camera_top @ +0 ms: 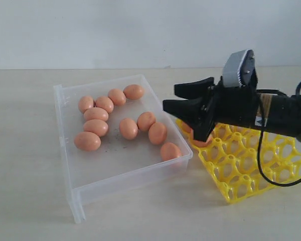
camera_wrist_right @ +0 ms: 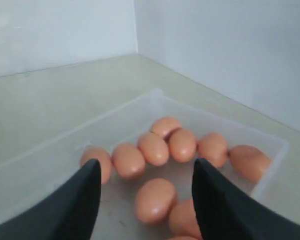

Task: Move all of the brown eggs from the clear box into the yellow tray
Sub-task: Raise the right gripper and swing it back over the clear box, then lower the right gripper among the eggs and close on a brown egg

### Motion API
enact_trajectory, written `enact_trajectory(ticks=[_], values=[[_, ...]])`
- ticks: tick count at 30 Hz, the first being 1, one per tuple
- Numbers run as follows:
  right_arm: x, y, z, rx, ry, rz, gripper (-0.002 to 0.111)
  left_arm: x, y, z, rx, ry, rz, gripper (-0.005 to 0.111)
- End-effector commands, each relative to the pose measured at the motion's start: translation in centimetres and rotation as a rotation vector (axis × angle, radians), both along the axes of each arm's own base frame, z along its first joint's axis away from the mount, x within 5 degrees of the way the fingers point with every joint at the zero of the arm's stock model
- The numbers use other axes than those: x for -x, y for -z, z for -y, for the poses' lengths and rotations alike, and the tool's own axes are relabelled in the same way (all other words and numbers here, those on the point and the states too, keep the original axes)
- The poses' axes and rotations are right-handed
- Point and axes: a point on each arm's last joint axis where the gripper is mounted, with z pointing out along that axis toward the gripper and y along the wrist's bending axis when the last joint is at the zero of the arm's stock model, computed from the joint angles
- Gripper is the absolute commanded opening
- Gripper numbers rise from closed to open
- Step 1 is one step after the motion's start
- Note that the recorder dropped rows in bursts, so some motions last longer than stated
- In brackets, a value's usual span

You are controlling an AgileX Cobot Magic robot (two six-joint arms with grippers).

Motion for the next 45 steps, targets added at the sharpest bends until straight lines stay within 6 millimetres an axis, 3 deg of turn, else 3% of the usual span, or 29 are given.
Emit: enact_trajectory(ticks=[1,2,3,5,8,11,14,18,23,27,33,38,43,45], values=[[2.3,-0.4,-5.3,0.043,-0.127,0.137,0.05,0.0,-0.2,0.0,0.001,-0.002,0.013,0.004],[3.0,-0.2,-7.3,0.125,-0.157,0.166,0.05,0.0,-0.2,0.0,0.001,-0.002,0.013,0.004],[3.1,-0.1,-7.9,0.179,-0.157,0.178,0.05,0.0,-0.2,0.0,0.001,-0.002,0.013,0.004],[3.9,-1.5,-9.9,0.311,-0.095,0.197,0.05,0.0,-0.2,0.0,0.001,-0.002,0.013,0.004],[4.5,-3.2,-10.7,0.321,-0.013,0.149,0.046,0.0,-0.2,0.0,0.001,-0.002,0.013,0.004],[3.6,-4.4,-12.4,0.512,0.147,0.015,0.001,0.0,-0.2,0.0,0.001,-0.002,0.013,0.004],[3.5,-5.5,-13.4,0.637,0.255,-0.023,0.0,0.0,-0.2,0.0,0.001,-0.002,0.013,0.004],[3.9,-6.9,-14.5,0.85,0.296,0.055,0.0,0.0,-0.2,0.0,0.001,-0.002,0.013,0.004],[4.7,-7.1,-15.6,1.09,0.07,0.107,0.0,0.0,-0.2,0.0,0.001,-0.002,0.013,0.004],[4.8,-6.8,-15.8,1.182,-0.104,0.023,0.0,0.0,-0.2,0.0,0.001,-0.002,0.013,0.004],[4.1,-6.2,-16.6,1.155,-0.163,-0.072,0.0,0.0,-0.2,0.0,0.001,-0.002,0.013,0.004],[2.3,-6.6,-18.1,0.98,0.029,-0.17,0.0,0.0,-0.2,0.0,0.001,-0.002,0.013,0.004],[-1.8,-7.1,-17.1,0.891,0.236,-0.521,0.0,0.0,-0.2,0.0,0.001,-0.002,0.013,0.004],[-3.2,-6.7,-16.2,0.897,0.216,-0.692,0.0,0.0,-0.2,0.0,0.001,-0.002,0.013,0.004]])
